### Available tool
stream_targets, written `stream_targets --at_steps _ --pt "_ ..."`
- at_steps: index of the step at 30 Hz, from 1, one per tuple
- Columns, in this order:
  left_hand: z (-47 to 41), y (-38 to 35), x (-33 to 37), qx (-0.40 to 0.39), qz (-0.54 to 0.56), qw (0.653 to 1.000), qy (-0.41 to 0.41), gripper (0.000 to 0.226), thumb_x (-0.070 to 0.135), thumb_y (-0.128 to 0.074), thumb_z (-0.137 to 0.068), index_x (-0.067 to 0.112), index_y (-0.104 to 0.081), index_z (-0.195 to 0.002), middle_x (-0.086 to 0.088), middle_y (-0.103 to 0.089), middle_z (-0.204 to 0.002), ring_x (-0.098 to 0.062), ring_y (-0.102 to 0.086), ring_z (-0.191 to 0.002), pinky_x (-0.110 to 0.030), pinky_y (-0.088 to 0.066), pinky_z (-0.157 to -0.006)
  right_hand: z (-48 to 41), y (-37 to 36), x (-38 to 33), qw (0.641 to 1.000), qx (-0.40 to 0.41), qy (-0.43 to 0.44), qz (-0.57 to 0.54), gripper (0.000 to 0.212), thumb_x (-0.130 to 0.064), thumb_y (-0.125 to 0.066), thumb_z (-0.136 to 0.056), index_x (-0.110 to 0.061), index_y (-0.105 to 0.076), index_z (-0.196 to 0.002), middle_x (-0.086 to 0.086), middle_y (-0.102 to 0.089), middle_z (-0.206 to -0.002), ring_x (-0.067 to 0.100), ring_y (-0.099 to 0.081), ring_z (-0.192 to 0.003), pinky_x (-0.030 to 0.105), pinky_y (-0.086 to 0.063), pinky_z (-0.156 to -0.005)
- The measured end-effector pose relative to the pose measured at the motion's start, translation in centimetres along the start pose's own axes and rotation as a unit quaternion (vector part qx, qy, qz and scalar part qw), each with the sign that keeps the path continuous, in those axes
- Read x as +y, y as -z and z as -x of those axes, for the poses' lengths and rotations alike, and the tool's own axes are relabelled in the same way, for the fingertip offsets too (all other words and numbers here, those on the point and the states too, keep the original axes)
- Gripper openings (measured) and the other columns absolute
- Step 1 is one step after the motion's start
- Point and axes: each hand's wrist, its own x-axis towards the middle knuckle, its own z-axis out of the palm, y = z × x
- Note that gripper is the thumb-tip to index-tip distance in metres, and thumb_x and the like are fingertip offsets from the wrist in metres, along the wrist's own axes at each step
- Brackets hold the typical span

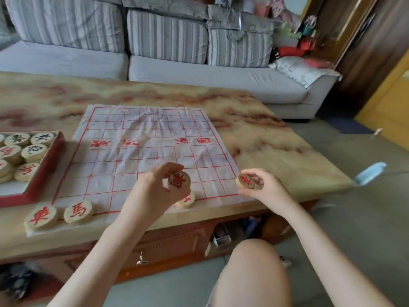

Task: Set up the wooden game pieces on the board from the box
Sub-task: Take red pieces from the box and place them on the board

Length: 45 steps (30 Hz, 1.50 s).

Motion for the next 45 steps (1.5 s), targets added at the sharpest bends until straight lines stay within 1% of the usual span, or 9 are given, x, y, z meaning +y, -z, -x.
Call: stream_targets --at_steps 6,14,19,24,28,32,35,41,45 --pt "-1.6 -5.0 2.7 -0.073 -0.043 0.995 -0.044 0.043 0.033 -0.072 -0.075 0.027 -0.059 -0.116 0.004 -0.065 -0.112 -0.012 -0.064 -0.093 -0.03 -0.055 -0.083 0.5 0.4 2.6 1.0 0.01 -0.023 -0.007 0.055 -0.024 -0.085 -0.061 -0.028 -0.062 -0.11 -0.007 -0.056 -0.1 0.014 -0.054 -0.095 0.025 -0.043 -0.084" --pt "-1.7 -6.1 2.7 -0.071 -0.091 0.991 -0.07 0.05 0.032 -0.072 -0.075 0.024 -0.056 -0.121 0.003 -0.064 -0.115 -0.016 -0.061 -0.102 -0.027 -0.052 -0.084 0.4 -0.6 2.6 0.999 0.014 0.005 0.048 0.052 -0.032 -0.082 -0.065 -0.028 -0.062 -0.112 -0.006 -0.057 -0.105 0.02 -0.047 -0.104 0.038 -0.043 -0.092" --pt "-1.6 -5.8 1.6 -0.077 -0.079 0.993 -0.044 0.057 0.038 -0.072 -0.074 0.029 -0.049 -0.125 0.006 -0.065 -0.114 -0.017 -0.059 -0.106 -0.036 -0.052 -0.089 0.9 -1.2 2.8 0.997 0.005 0.008 0.072 0.061 -0.044 -0.078 -0.065 -0.031 -0.056 -0.121 -0.006 -0.047 -0.114 0.02 -0.037 -0.112 0.034 -0.035 -0.096" --pt "-1.6 -5.8 1.5 -0.04 -0.143 0.987 -0.067 0.052 0.043 -0.065 -0.078 0.031 -0.048 -0.126 0.01 -0.064 -0.115 -0.015 -0.048 -0.113 -0.03 -0.024 -0.106 1.5 -0.6 2.5 1.0 0.013 0.005 -0.022 0.05 -0.043 -0.072 -0.073 -0.043 -0.05 -0.118 -0.011 -0.044 -0.115 0.013 -0.039 -0.115 0.032 -0.036 -0.1" --pt "-1.6 -6.4 1.4 -0.056 -0.173 0.98 -0.082 0.05 0.044 -0.065 -0.078 0.031 -0.052 -0.124 0.01 -0.064 -0.113 -0.016 -0.046 -0.112 -0.032 -0.02 -0.109 1.9 -0.6 2.5 1.0 0.006 0.017 -0.023 0.042 -0.039 -0.07 -0.077 -0.042 -0.054 -0.115 -0.025 -0.046 -0.113 0.013 -0.037 -0.121 0.037 -0.035 -0.104" --pt "-1.8 -7.2 1.0 -0.085 -0.211 0.969 -0.094 0.047 0.044 -0.06 -0.082 0.033 -0.05 -0.127 0.007 -0.064 -0.112 -0.015 -0.047 -0.116 -0.039 -0.013 -0.115 2.2 -0.8 2.5 0.999 0.01 0.021 -0.029 0.039 -0.036 -0.069 -0.078 -0.038 -0.057 -0.116 -0.022 -0.049 -0.116 0.014 -0.038 -0.122 0.037 -0.034 -0.105" --pt "-1.7 -7.5 0.6 -0.101 -0.201 0.969 -0.102 0.052 0.045 -0.06 -0.082 0.034 -0.046 -0.131 0.01 -0.058 -0.125 -0.011 -0.041 -0.126 -0.043 0.0 -0.117 2.3 -0.9 2.2 0.999 0.008 0.024 -0.032 0.039 -0.035 -0.069 -0.079 -0.035 -0.058 -0.117 -0.018 -0.05 -0.118 0.013 -0.038 -0.123 0.033 -0.034 -0.105" --pt "-1.3 -5.4 -0.6 -0.015 -0.116 0.989 -0.089 0.042 0.04 -0.062 -0.082 0.032 -0.055 -0.123 0.009 -0.054 -0.131 -0.009 -0.033 -0.135 -0.043 0.001 -0.118 1.0 -2.3 -1.1 0.997 0.002 0.06 -0.054 0.036 -0.03 -0.069 -0.081 -0.034 -0.059 -0.115 -0.014 -0.051 -0.12 0.009 -0.042 -0.12 0.019 -0.033 -0.096" --pt "-1.4 -0.9 -2.8 0.041 -0.106 0.992 -0.05 0.03 0.031 -0.062 -0.085 0.029 -0.061 -0.114 0.01 -0.06 -0.123 -0.012 -0.045 -0.127 -0.047 -0.014 -0.117 -0.8 -4.6 -4.8 0.994 -0.015 0.096 -0.057 0.037 -0.03 -0.069 -0.081 -0.031 -0.06 -0.116 -0.012 -0.055 -0.118 0.008 -0.045 -0.118 0.028 -0.035 -0.103"
